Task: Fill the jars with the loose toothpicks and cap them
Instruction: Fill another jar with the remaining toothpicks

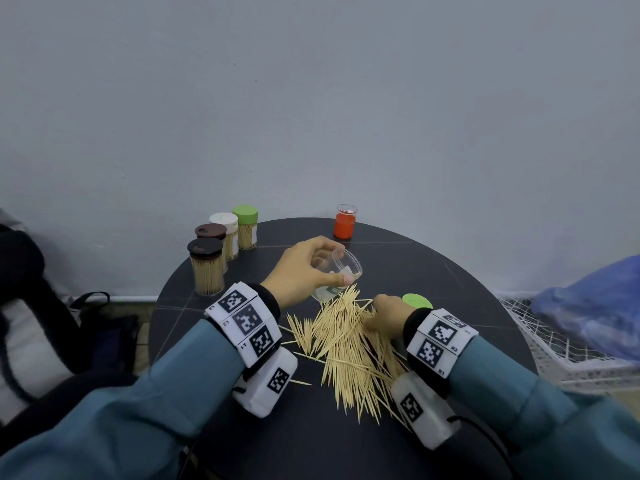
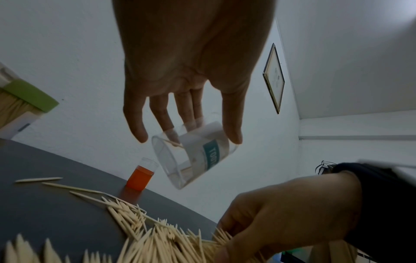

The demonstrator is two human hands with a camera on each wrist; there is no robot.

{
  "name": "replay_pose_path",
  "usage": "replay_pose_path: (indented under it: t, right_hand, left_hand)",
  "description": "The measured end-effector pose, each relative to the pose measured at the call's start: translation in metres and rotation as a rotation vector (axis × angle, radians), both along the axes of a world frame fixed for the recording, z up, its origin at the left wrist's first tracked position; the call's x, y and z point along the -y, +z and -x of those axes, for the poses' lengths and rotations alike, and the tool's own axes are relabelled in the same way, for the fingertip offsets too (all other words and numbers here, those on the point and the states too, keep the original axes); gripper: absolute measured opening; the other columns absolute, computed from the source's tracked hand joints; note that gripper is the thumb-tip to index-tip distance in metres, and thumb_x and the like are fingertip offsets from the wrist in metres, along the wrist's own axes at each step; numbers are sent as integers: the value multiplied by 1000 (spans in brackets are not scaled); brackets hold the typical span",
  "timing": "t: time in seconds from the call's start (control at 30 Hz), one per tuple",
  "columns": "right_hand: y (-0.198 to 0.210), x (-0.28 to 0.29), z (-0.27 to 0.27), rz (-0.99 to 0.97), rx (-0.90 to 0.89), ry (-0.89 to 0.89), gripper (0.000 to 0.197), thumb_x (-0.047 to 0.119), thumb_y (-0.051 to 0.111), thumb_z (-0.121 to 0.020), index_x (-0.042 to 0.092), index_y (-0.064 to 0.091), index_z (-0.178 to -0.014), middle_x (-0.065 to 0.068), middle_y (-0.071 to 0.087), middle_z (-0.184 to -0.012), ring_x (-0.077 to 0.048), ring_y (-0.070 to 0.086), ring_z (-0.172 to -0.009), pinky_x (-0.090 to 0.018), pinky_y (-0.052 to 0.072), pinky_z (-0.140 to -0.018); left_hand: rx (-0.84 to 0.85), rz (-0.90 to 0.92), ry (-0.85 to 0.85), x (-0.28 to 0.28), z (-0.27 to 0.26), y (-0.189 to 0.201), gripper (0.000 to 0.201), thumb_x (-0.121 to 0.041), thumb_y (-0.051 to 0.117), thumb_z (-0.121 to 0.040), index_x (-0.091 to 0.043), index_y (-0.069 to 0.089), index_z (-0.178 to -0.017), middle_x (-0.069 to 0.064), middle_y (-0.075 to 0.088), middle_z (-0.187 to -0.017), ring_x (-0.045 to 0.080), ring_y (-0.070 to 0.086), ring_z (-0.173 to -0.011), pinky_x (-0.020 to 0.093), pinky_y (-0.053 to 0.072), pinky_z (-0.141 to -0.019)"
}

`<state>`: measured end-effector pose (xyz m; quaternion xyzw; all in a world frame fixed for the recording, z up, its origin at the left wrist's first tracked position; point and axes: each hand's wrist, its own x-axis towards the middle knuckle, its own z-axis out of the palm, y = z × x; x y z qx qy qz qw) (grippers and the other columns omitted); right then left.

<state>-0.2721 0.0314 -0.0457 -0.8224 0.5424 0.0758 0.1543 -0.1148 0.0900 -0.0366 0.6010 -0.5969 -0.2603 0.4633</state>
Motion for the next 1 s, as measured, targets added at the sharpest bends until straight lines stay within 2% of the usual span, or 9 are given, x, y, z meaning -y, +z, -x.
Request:
replay_pose_path:
  t: [0.1,0.2,0.3,0.4,0.47,0.53,0.7,0.83,1.0]
  right_hand:
    - [1,5,0,-27,15,-22,36,17,43,-97,3,42,-130,-12,50,-132,-24,49,-121,-27,40,-93]
    - [5,7,4,-66,62,-46,33,18,41,-98,3,44,-128,-11,53,-129,-23,51,-117,-27,40,-86]
    - [3,13,9,-151,185,-113,27,21,41,-99,5,44,-121,-6,51,-109,-19,50,-99,-25,36,-75]
    - [-8,25,11,-314,548,-270,11,8,38,-100,5,43,-91,-4,49,-88,-15,49,-76,-24,40,-65]
    - [-13,29,12,-453,852,-420,7,1,35,-99,3,42,-98,-7,46,-76,-15,48,-62,-22,47,-51]
    - [-14,29,15,-549,1014,-519,13,0,30,-99,4,39,-108,-9,43,-73,-16,48,-59,-22,45,-47]
    - [-17,35,16,-680,1297,-568,25,3,22,-101,9,39,-84,-4,35,-65,-13,33,-55,-24,35,-54]
    - [-8,33,12,-655,1442,-507,28,3,20,-100,12,36,-81,-1,30,-64,-10,26,-54,-21,27,-51]
    - [21,28,-3,-566,1669,-404,28,5,22,-102,13,38,-80,-1,29,-63,-8,27,-46,-15,29,-39]
  left_hand:
    - [3,-1,-1,0,0,0,55,-30,80,-71,-23,58,-121,-4,60,-124,13,53,-118,27,40,-97]
    - [-2,-8,1,0,0,0,56,-31,81,-70,-24,57,-120,-4,60,-125,13,53,-119,27,40,-97]
    - [-7,-13,5,0,0,-1,55,-31,81,-70,-25,57,-120,-4,60,-125,13,54,-119,28,40,-98]
    - [-5,-21,6,-1,0,-1,56,-30,80,-71,-24,57,-121,-4,59,-126,13,53,-119,26,39,-95]
    - [-3,-25,9,-2,1,-1,55,-29,80,-71,-24,57,-121,-4,59,-126,12,52,-119,24,37,-93]
    - [-5,-26,13,-2,1,-1,55,-29,80,-72,-24,57,-121,-4,59,-126,12,52,-119,24,36,-92]
    - [-2,-33,16,-3,2,-1,55,-26,80,-72,-23,58,-122,-4,59,-126,12,52,-117,23,37,-90]
    - [-4,-32,14,-2,2,-2,54,-26,80,-71,-24,58,-120,-4,60,-124,12,53,-116,22,38,-88]
    - [-1,-41,22,-1,1,-4,54,-27,81,-71,-23,59,-120,-4,60,-123,12,53,-115,22,39,-90]
